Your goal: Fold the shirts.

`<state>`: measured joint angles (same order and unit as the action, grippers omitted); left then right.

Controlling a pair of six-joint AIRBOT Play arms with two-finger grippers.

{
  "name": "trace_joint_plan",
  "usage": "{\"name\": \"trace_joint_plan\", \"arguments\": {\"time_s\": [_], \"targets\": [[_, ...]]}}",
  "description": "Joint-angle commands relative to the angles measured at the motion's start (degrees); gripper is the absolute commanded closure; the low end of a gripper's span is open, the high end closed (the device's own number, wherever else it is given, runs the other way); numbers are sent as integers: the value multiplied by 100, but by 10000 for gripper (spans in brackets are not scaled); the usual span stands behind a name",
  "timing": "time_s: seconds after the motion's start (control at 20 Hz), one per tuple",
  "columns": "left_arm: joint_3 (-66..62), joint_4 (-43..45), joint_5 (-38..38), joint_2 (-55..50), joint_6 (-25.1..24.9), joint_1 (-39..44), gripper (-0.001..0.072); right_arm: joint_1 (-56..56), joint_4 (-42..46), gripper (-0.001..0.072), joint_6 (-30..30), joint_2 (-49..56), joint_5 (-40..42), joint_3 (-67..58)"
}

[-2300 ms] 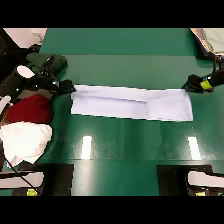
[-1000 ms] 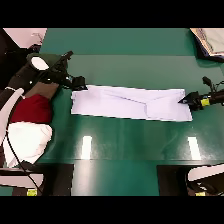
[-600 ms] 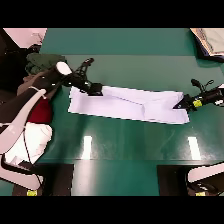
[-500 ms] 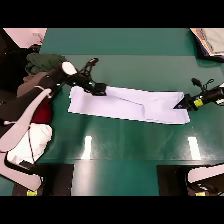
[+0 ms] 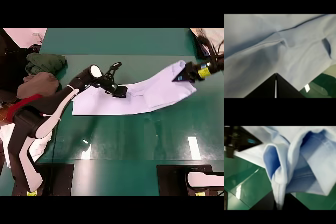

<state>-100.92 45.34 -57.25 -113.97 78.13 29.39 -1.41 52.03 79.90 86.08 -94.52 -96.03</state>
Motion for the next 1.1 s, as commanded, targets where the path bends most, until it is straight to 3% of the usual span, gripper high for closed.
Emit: {"name": "trace_joint_plan", "arguments": {"time_s": [0.0, 0.3, 0.5, 0.85, 1.05], "targets": [[-330, -144, 267, -293, 74, 144, 686, -697, -2, 699, 461, 94, -234, -1060], [-330, 289, 210, -293, 144, 138, 686, -1550, -2, 699, 723, 743, -313, -2321], [-330, 466, -227, -275, 142, -39, 686, -1858, -4, 699, 684, 745, 131, -2002], [-330, 1147, -640, 719, 90, -1152, 686, -2667, -20, 699, 291, 938, 883, -1853], [-330, 1582, -1207, 1622, -66, -2157, 685, -3499, -1182, 698, -472, 1528, 2140, -1853]]}}
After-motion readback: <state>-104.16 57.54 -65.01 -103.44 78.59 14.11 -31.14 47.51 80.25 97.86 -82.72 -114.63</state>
